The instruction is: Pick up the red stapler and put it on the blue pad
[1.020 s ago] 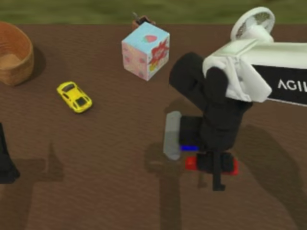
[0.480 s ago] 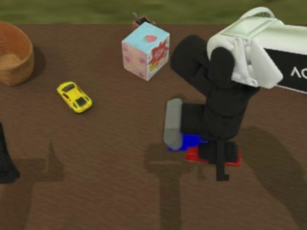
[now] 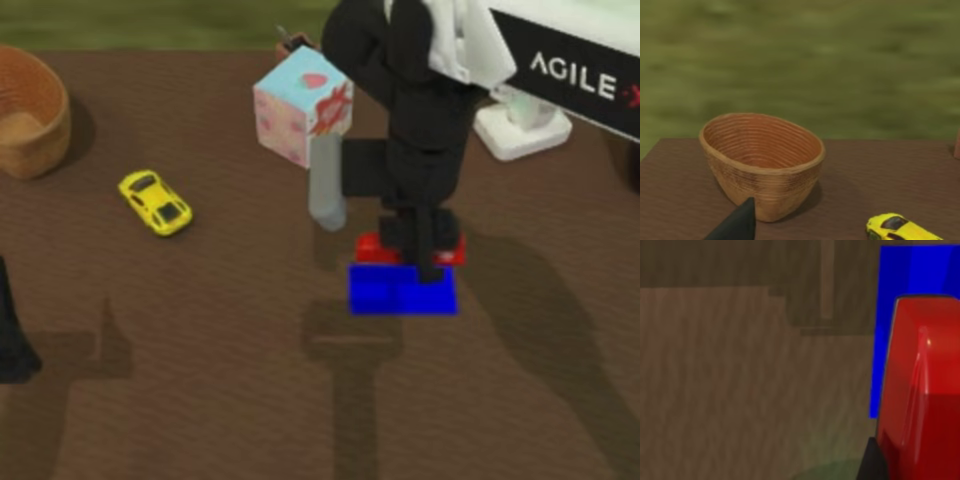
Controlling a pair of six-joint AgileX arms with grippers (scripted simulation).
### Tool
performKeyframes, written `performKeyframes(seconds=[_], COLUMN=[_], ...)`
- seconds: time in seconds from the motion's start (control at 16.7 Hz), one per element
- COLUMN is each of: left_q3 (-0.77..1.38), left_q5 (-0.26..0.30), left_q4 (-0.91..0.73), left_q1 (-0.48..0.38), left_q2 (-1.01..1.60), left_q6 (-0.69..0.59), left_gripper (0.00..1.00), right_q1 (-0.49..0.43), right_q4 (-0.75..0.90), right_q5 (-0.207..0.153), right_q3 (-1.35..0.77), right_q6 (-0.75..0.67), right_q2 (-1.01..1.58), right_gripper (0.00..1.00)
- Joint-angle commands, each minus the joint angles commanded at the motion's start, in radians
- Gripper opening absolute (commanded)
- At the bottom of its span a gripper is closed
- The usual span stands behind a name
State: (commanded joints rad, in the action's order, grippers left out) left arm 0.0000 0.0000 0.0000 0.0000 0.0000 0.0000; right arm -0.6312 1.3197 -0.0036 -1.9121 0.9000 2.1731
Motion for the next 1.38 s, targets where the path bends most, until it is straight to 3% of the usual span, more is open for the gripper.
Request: performKeyframes(seconds=[0.3, 0.72, 1.38], left_q3=[0.000, 0.000, 0.000], left_q5=[0.000, 0.000, 0.000], left_q4=[0.000, 0.000, 0.000], left_q1=[0.000, 0.000, 0.000], left_q2=[0.000, 0.000, 0.000], left_q6=[0.000, 0.000, 0.000], left_gripper=[1.00, 1.00, 1.00], right_q1=[0.047, 0.049, 0.053], right_q4=[0.110, 0.118, -0.249], right_q5=[0.002, 0.002, 0.002], right_q3=[-0.255, -0.281, 0.055], right_q6=[0.082, 0.091, 0.091], right_q2=[0.140, 0.154, 0.191], right_gripper=[0.00, 0.00, 0.00])
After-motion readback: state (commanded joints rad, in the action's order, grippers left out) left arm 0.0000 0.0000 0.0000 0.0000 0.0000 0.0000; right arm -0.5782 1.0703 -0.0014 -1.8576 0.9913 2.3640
